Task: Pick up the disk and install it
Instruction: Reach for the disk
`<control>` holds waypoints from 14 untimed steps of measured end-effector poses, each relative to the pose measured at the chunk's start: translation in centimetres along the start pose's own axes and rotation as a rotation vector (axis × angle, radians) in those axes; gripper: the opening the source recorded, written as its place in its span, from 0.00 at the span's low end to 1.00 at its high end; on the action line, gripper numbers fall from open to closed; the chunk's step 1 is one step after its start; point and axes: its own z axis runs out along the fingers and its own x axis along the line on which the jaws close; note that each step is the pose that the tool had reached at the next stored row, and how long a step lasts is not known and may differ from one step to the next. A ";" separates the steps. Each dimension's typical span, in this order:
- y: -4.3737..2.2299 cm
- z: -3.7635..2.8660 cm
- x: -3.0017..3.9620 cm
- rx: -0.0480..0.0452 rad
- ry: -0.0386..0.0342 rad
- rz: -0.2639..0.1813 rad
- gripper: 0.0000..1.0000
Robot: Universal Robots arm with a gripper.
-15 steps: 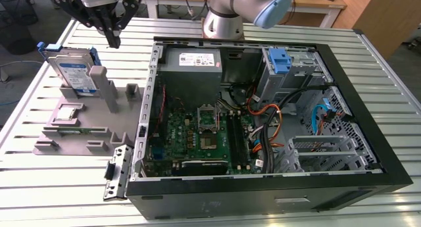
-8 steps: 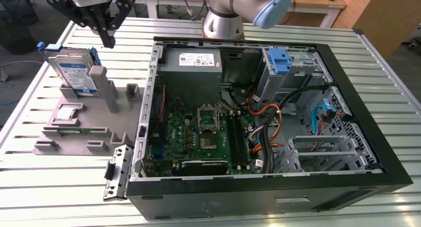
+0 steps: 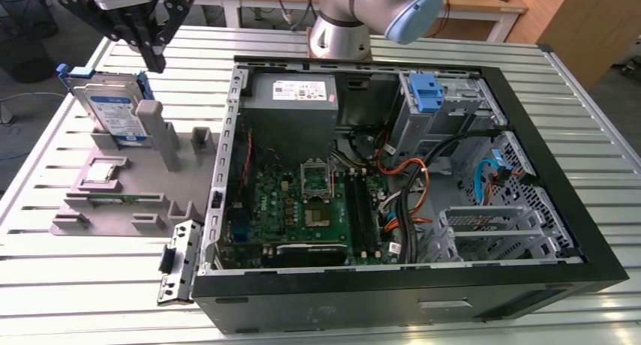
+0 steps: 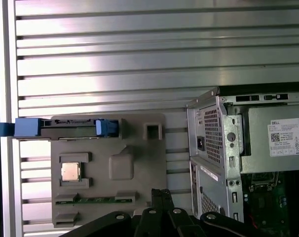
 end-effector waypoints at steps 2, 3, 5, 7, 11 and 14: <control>0.00 0.00 0.06 -0.0001 -0.0001 0.000 0.10; -0.01 0.00 0.09 0.0000 0.0000 0.000 0.10; -0.01 0.00 0.13 -0.0001 0.0000 0.000 0.10; -0.01 0.00 0.17 -0.0001 -0.0001 0.000 0.10; -0.01 0.00 0.18 -0.0001 -0.0001 0.000 0.10; -0.02 0.00 0.22 0.0000 0.0000 0.000 0.10</control>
